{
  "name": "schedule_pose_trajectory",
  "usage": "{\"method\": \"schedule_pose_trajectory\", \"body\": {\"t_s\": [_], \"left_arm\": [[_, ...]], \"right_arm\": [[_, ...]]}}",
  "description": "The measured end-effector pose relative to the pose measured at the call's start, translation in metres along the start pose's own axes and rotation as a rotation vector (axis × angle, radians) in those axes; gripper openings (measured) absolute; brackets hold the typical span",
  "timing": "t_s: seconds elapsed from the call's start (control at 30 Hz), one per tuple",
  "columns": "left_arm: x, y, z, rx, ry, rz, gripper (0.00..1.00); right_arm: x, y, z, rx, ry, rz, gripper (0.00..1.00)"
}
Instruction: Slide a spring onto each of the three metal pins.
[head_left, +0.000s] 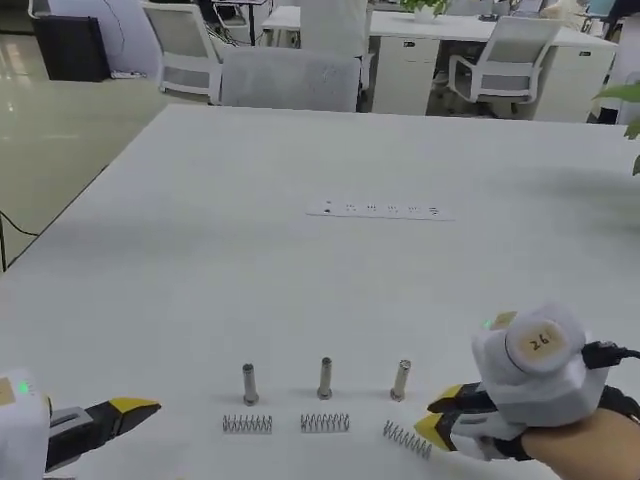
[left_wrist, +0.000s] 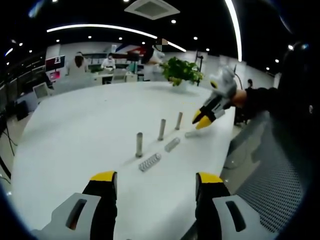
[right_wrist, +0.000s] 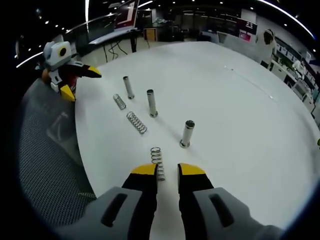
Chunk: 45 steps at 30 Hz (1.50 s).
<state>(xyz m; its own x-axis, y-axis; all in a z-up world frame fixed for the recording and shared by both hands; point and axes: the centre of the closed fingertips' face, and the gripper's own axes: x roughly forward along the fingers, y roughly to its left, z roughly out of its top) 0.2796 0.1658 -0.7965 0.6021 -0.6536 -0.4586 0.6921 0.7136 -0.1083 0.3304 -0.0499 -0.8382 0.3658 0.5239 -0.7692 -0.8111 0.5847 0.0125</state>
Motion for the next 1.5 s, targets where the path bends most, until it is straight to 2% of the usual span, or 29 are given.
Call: {"method": "schedule_pose_trajectory", "body": {"t_s": [0.3,0.73,1.23,1.5], "left_arm": [[0.0,0.001,0.0,-0.003,-0.003,0.003,0.58],[0.0,0.0,0.001,-0.008,-0.005,0.002,0.58],[0.001,-0.003,0.002,0.007,-0.003,-0.007,0.58],[0.0,-0.006,0.006,0.039,-0.006,-0.02,0.58]], "right_arm": [[0.008,0.01,-0.013,-0.053,0.063,0.028,0.13],[0.014,0.013,-0.024,-0.084,0.107,0.052,0.12],[0.014,0.011,-0.023,-0.147,0.124,0.037,0.07],[0.004,0.016,-0.01,-0.134,0.092,0.044,0.07]]}}
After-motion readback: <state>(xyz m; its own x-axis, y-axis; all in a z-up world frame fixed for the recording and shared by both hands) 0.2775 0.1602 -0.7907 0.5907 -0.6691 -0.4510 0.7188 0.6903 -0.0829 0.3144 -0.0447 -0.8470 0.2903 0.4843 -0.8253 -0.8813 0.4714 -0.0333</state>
